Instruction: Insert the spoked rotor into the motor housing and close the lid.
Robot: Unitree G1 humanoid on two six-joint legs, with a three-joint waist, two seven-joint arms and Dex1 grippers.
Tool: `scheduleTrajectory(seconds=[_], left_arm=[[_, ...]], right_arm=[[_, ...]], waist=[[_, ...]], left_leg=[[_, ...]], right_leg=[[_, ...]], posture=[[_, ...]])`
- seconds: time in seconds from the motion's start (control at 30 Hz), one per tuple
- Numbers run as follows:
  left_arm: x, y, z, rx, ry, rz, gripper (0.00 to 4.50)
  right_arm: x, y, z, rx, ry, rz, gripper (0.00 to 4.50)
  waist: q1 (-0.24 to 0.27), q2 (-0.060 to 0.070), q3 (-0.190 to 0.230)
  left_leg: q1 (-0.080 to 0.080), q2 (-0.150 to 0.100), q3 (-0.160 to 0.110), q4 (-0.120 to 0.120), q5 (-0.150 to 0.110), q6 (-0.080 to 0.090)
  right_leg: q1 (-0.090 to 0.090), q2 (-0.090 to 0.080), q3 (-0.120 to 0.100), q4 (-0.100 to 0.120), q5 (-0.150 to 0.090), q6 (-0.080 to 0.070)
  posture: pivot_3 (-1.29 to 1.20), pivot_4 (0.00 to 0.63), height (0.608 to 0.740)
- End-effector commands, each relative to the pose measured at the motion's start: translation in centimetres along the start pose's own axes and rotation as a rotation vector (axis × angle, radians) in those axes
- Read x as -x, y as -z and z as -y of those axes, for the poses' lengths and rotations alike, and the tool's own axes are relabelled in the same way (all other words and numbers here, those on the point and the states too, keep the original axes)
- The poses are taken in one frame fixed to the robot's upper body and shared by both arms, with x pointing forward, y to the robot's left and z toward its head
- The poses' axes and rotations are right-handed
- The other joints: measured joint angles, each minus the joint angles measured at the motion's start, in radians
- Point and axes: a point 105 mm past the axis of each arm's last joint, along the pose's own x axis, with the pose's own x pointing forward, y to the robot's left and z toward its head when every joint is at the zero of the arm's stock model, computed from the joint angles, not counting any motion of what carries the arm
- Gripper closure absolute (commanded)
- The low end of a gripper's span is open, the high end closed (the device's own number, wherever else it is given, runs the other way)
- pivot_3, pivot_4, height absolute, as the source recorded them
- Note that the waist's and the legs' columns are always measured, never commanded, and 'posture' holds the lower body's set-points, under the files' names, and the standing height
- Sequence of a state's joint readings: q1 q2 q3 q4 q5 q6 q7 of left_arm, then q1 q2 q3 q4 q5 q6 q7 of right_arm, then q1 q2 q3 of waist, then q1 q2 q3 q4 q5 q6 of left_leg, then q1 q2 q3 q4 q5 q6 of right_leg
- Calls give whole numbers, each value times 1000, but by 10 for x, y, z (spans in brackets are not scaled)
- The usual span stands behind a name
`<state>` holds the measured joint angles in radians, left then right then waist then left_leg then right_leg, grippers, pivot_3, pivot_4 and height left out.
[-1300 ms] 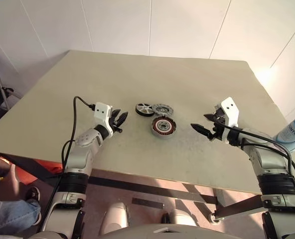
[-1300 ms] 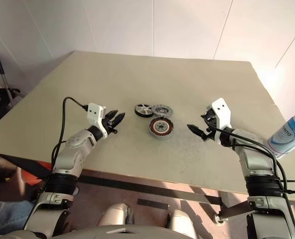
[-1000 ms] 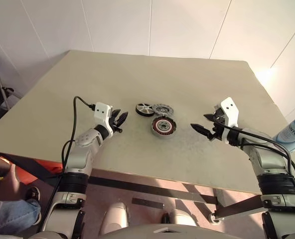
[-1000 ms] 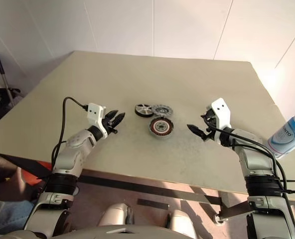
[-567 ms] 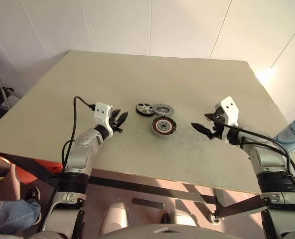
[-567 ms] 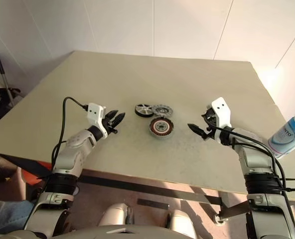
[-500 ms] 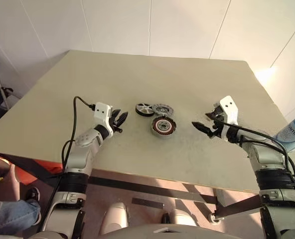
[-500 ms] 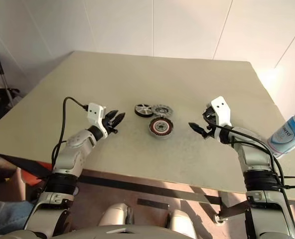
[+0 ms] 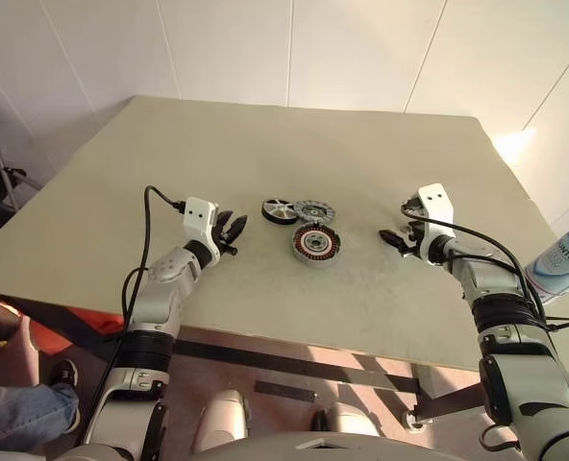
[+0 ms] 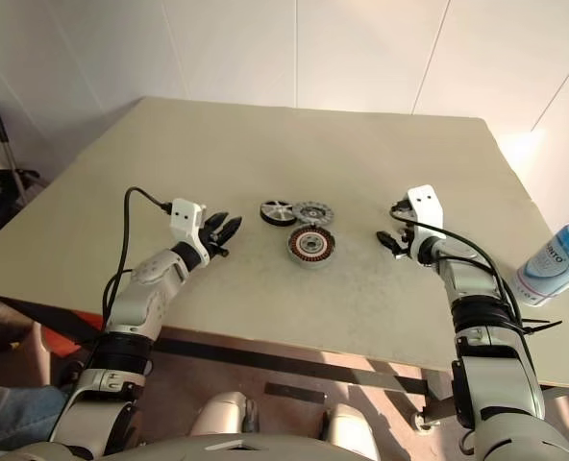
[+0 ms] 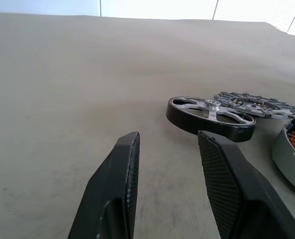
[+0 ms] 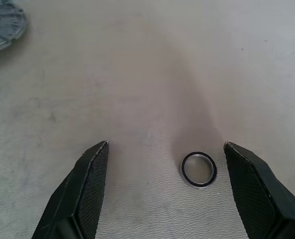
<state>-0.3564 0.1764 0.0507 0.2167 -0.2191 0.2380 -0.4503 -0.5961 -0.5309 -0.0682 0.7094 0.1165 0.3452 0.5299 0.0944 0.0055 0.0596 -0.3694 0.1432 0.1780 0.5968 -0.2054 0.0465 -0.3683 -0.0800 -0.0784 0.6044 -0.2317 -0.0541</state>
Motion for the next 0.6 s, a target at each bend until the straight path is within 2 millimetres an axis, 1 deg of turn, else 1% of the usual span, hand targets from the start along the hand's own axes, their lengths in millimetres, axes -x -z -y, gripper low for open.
scheduleTrajectory(seconds=[0.03, 0.27, 0.37, 0.5, 0.6], left_arm=[[2, -11, 3, -32, 7, 44, 2556], [3, -9, 3, -36, 4, 38, 2556], [3, -10, 2, -38, 1, 37, 2593], [4, -9, 2, -39, 0, 36, 2593], [4, -9, 2, -39, 1, 34, 2593]], right_arm=[[4, -6, 18, -7, 74, 15, 368], [6, 5, 27, -19, 112, -31, 368], [8, 8, 30, -15, 126, -49, 931], [11, 11, 32, 20, 136, -67, 2261], [13, 12, 34, 32, 141, -75, 2261]], waist=[[1, 0, 0], [2, 0, 0], [3, 0, 0], [6, 0, 0], [8, 0, 0]], left_leg=[[1, 0, 0, 0, 0, 0], [1, 0, 0, 0, 0, 0], [1, 0, 0, 0, 0, 0], [1, -1, 0, 0, 0, 0], [1, -1, 0, 0, 0, 0]], right_leg=[[1, 0, 0, 0, 0, 0], [1, 0, 0, 0, 0, 0], [1, 0, 0, 0, 0, 0], [2, -1, 0, 0, 0, 0], [2, -1, 0, -1, 0, 0]], posture=[[0, 0, 740], [0, 0, 740], [0, 0, 740], [0, 0, 740], [0, 0, 740]])
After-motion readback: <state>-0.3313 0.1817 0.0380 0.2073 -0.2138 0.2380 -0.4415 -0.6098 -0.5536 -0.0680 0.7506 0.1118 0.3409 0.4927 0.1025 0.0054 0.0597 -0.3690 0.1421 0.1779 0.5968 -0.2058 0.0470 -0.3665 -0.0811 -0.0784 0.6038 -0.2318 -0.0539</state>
